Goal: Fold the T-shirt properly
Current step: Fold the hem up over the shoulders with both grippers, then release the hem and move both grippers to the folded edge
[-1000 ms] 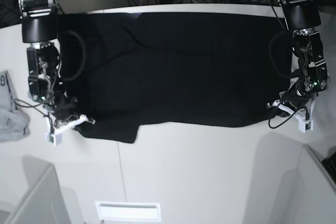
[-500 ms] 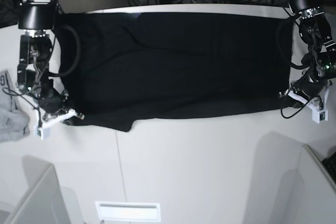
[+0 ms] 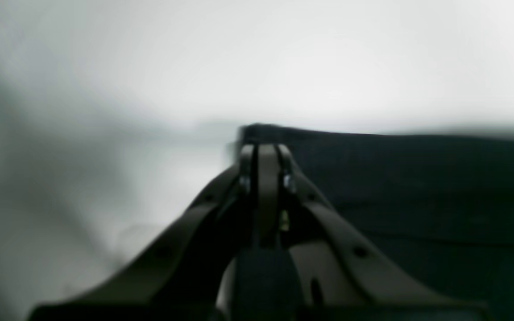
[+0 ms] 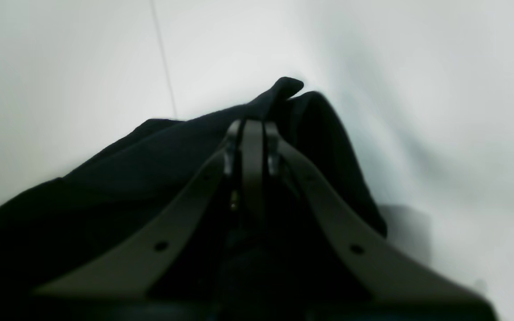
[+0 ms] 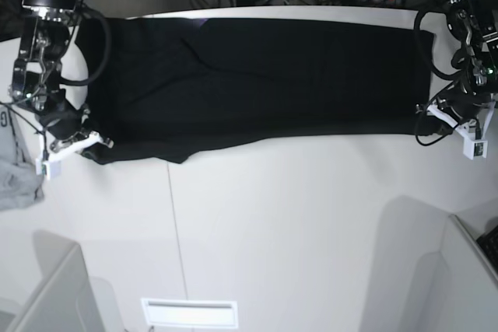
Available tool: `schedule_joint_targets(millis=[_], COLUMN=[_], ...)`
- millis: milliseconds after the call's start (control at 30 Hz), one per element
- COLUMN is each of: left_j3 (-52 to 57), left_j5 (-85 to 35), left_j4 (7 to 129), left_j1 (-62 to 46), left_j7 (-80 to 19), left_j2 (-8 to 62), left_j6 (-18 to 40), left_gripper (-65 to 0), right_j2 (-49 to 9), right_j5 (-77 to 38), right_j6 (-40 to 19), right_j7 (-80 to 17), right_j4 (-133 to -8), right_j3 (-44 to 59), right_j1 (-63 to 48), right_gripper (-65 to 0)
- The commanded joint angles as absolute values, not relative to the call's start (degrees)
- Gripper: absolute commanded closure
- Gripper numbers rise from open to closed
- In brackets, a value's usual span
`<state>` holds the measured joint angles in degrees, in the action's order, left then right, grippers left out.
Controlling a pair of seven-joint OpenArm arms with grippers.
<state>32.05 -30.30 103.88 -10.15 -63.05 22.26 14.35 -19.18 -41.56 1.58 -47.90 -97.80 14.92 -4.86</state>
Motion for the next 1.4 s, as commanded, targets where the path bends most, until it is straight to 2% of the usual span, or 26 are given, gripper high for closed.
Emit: schedule_joint_targets(millis=[0,500,700,900,1367], left_j3=[32.40,32.48,32.48,32.31,32.40], left_j5=[-31.08,-31.08,-31.08,-31.08,-30.55], left_j4=[105.45,106.15,106.15,106.15,105.98], left_j1=[-10.07,-14.20,-14.20,-15.34,-17.45], left_j7=[-61.76,-61.58,-61.76,-61.76,-61.49], left_j2=[23.25,23.52,23.60,23.52,23.69], left_j6=[14.37,14.37,14.37,14.37,14.37], left_gripper=[0.0,0.0,0.0,0.0,0.0], right_j2=[-20.26,-12.88,-11.21,-11.12,-9.71], right_j5=[-41.63,-41.63,-41.80,-47.52,-47.25], right_j6=[1.45,1.27,1.10,1.10,1.10], right_j7=[-46.55,-59.74,-61.05,-60.62,-59.03], right_j4=[-99.74,-114.24,-114.59,-114.68,-114.77], right_j3=[16.48,28.70,29.93,30.02,29.93], right_j1=[-4.97,-14.02,-17.27,-21.58,-26.86], right_gripper=[0.0,0.0,0.0,0.0,0.0])
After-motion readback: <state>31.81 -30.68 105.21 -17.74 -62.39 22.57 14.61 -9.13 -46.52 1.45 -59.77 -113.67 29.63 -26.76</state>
